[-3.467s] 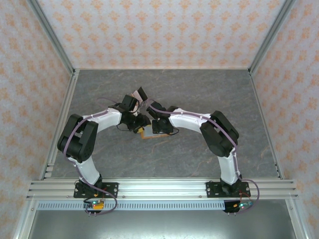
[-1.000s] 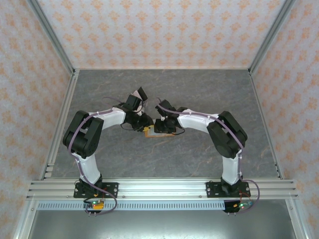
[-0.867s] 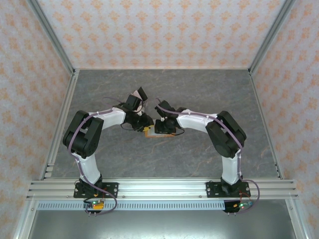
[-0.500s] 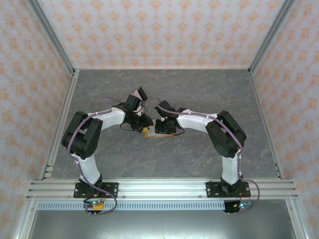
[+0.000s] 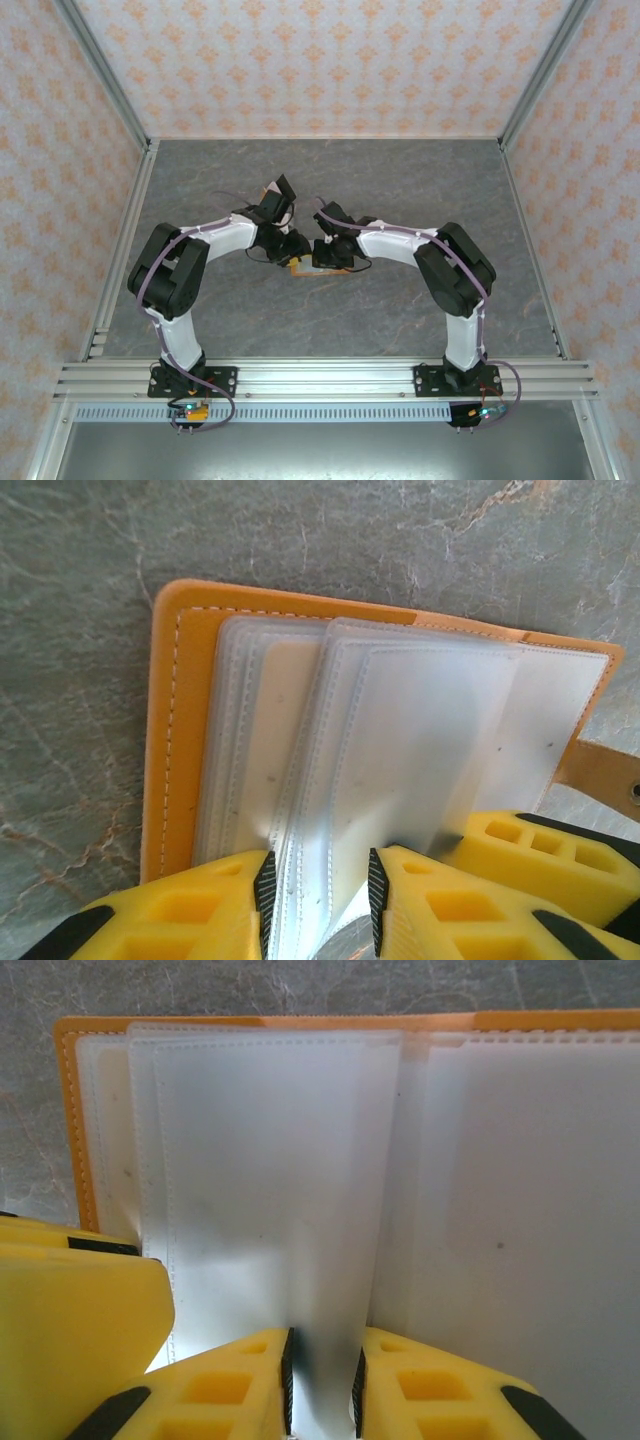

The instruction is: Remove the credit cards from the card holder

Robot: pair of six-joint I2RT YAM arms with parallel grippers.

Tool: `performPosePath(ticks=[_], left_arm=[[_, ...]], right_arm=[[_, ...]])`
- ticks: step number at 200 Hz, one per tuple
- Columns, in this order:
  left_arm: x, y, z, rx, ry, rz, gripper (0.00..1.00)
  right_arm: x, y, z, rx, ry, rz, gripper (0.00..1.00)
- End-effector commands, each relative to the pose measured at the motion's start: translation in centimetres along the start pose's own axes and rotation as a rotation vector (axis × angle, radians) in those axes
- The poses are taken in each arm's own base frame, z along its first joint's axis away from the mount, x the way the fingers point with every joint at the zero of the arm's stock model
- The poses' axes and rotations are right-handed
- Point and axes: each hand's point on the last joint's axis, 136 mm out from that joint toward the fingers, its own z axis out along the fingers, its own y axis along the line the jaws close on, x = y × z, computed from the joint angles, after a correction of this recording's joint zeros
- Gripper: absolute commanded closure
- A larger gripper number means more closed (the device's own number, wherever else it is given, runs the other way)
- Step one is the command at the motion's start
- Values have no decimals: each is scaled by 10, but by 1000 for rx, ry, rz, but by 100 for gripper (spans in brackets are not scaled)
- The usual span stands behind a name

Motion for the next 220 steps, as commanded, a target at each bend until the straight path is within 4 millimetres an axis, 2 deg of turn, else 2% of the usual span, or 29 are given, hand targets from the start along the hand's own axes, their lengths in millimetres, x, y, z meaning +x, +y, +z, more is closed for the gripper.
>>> performPosePath(ticks=[1, 40, 94, 121, 151, 178, 206, 220], left_arm=[[4, 3, 8, -24, 21, 11, 67], [4, -10, 8, 41, 27, 9, 76], [5, -12, 7, 34, 23, 20, 76], [2, -8, 5, 5, 3, 22, 86], [-1, -5, -3, -28, -31, 37, 92], [-2, -11, -9, -11, -40, 61, 97], [-1, -24, -10, 49, -28, 68, 97], [0, -34, -12, 95, -23, 72, 91]], right_arm=[[20, -25, 12, 65, 58, 33, 77], [19, -19, 11, 17, 56, 25, 78], [18, -14, 8, -9, 49, 15, 78], [15, -10, 2, -25, 34, 6, 78], [7, -1, -17, -59, -14, -5, 75], [0, 10, -41, -106, -73, -15, 69], [-7, 10, -64, -110, -152, 0, 63], [-10, 3, -71, -81, -184, 17, 63]])
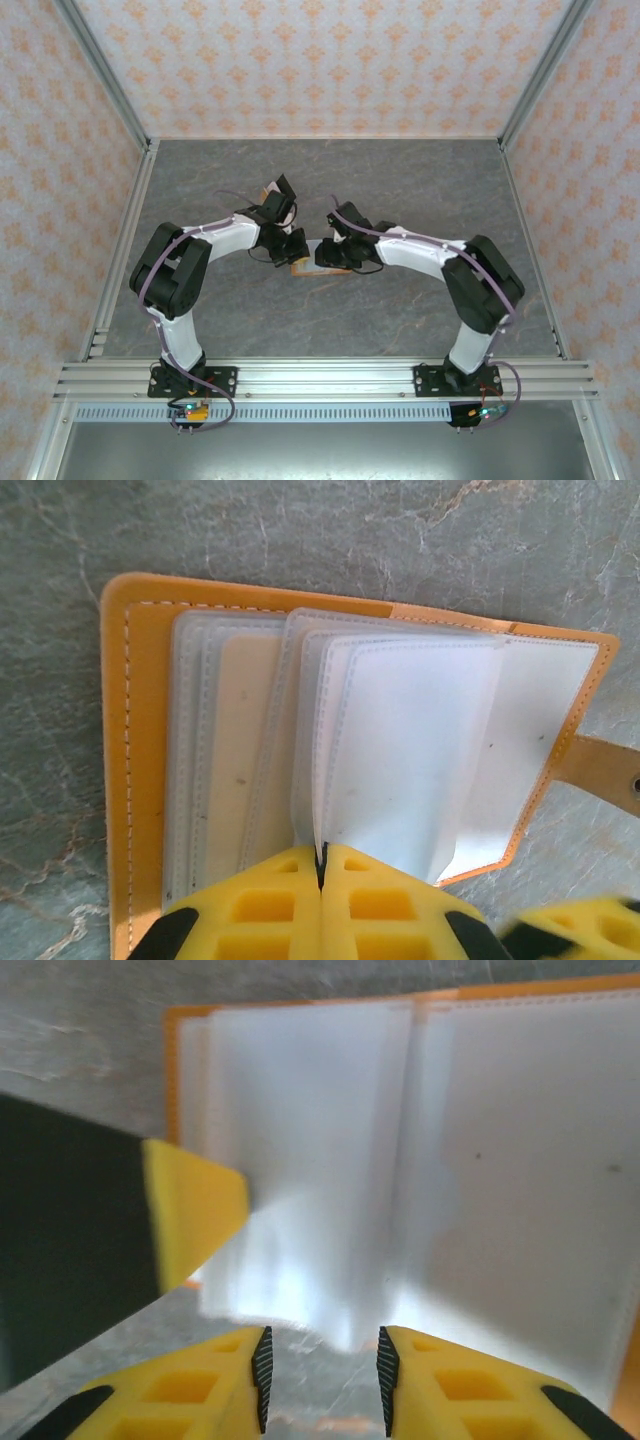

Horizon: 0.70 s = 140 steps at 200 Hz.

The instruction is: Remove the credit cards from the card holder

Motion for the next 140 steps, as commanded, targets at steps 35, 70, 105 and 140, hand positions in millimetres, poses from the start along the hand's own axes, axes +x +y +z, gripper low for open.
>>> performPosePath(ticks=[35, 70, 105, 140], left_arm=[[-1, -54, -25, 196, -32, 80, 69], [8, -80, -24, 244, -6, 133, 60], [7, -99, -11, 254, 11, 144, 57], [-1, -103, -1, 230, 13, 126, 58]], right_arm=[[-22, -31, -37, 155, -179, 57, 63], [-31, -44, -57, 202, -272, 102, 63], [-38, -58, -84, 245, -378, 147, 63], [-36, -59, -87, 247, -369, 137, 62]])
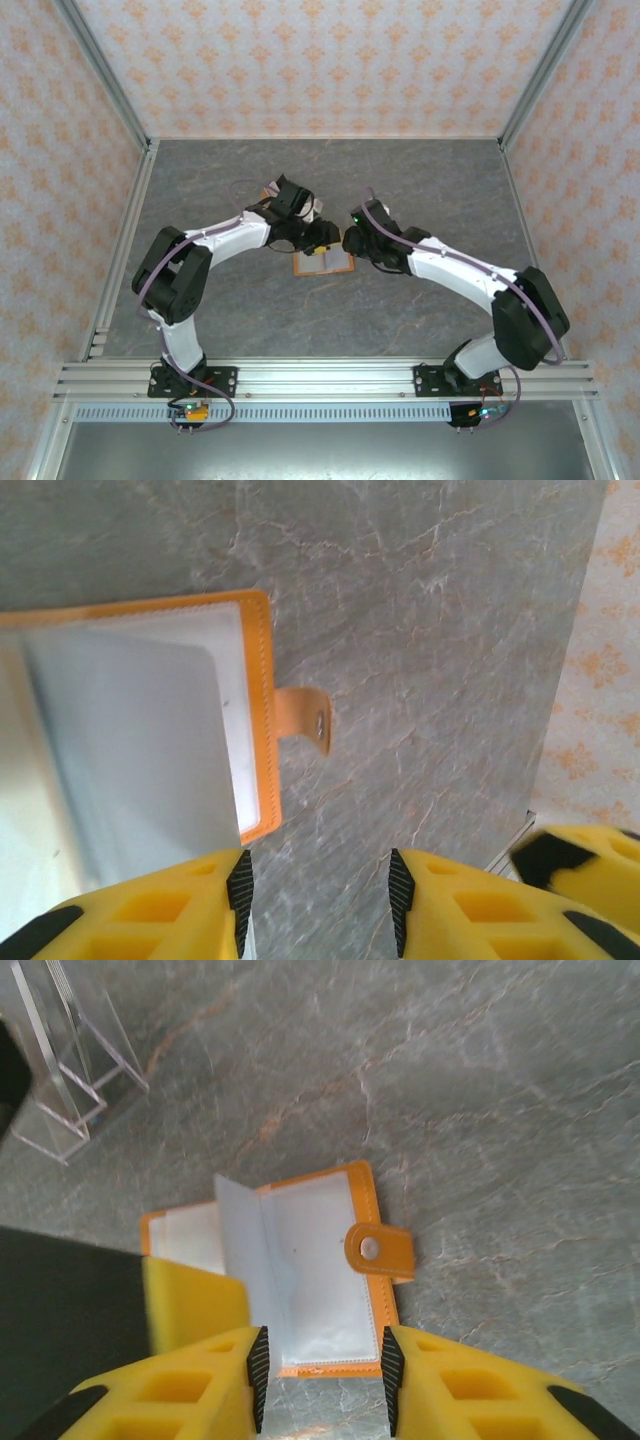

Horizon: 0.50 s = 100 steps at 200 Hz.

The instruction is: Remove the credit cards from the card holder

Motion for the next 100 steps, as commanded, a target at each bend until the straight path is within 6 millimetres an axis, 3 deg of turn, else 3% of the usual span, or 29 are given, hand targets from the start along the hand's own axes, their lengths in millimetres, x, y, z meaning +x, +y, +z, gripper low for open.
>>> performPosePath(ticks=[1, 35, 61, 100], left_arm=[[-8, -1, 7, -8, 0, -19, 59], [-14, 1, 2, -29, -16, -17, 63], [-16, 14, -1, -59, -20, -41, 69], [-26, 44, -31, -111, -98, -103, 71]], right_arm=[[0, -13, -2, 54, -14, 2, 62], [9, 4, 8, -12, 60, -28, 65], [14, 22, 15, -82, 117, -54, 70], [38, 38, 38, -80, 253, -123, 69]])
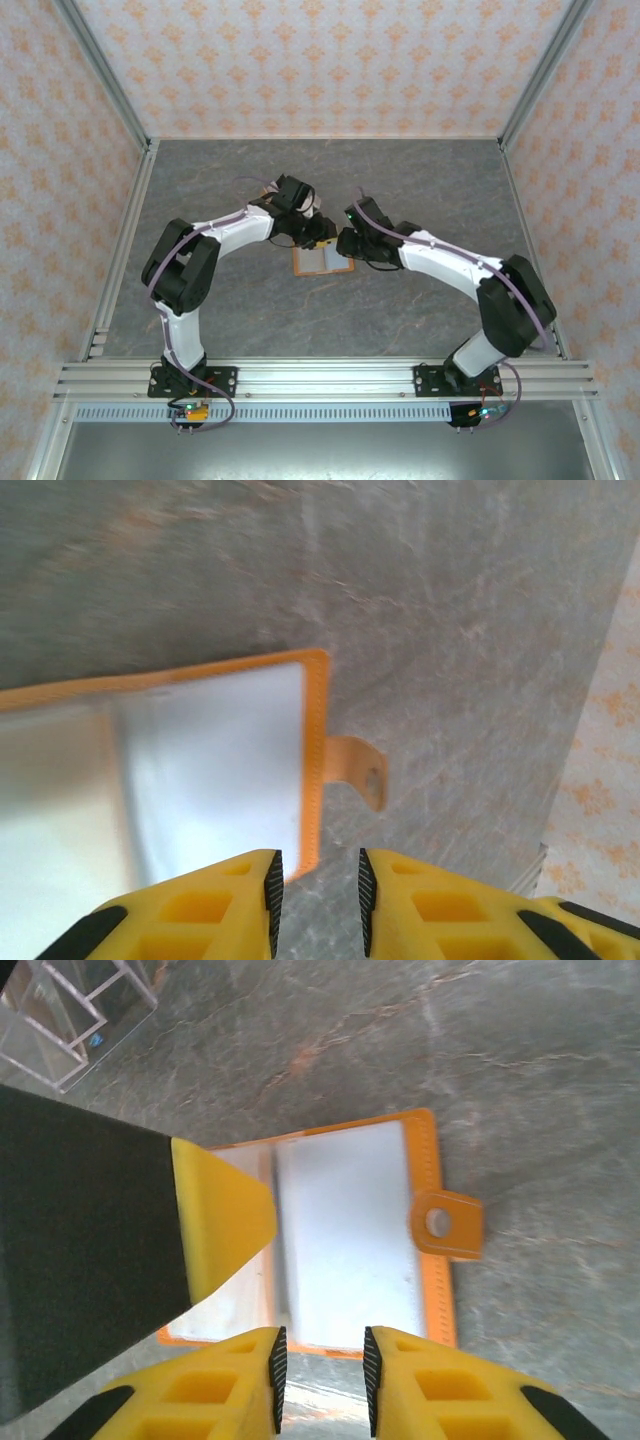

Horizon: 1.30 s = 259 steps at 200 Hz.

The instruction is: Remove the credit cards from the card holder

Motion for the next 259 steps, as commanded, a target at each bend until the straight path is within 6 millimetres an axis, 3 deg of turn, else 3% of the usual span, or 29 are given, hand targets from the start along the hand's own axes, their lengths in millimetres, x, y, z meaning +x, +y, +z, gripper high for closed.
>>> performPosePath(ticks=[1, 42, 70, 98, 164, 219, 259], left_arm=[[-9, 22, -28, -60, -68, -46, 71], [-11, 66, -56, -135, -121, -128, 68], [-5, 79, -61, -159, -124, -149, 62], [0, 81, -59, -151, -112, -162, 60], [13, 65, -42, -109, -50, -124, 59], [15, 56, -24, -109, -15, -96, 59], [14, 64, -18, -143, -12, -102, 59]], right_arm=[[10, 18, 12, -17, 86, -65, 68], [25, 18, 43, 100, 195, -111, 57], [33, 14, 60, 147, 260, -127, 53], [41, 4, 72, 200, 306, -134, 53], [51, -29, 81, 322, 315, -100, 70], [49, -25, 80, 278, 301, -81, 71], [49, -28, 81, 276, 302, -74, 72]])
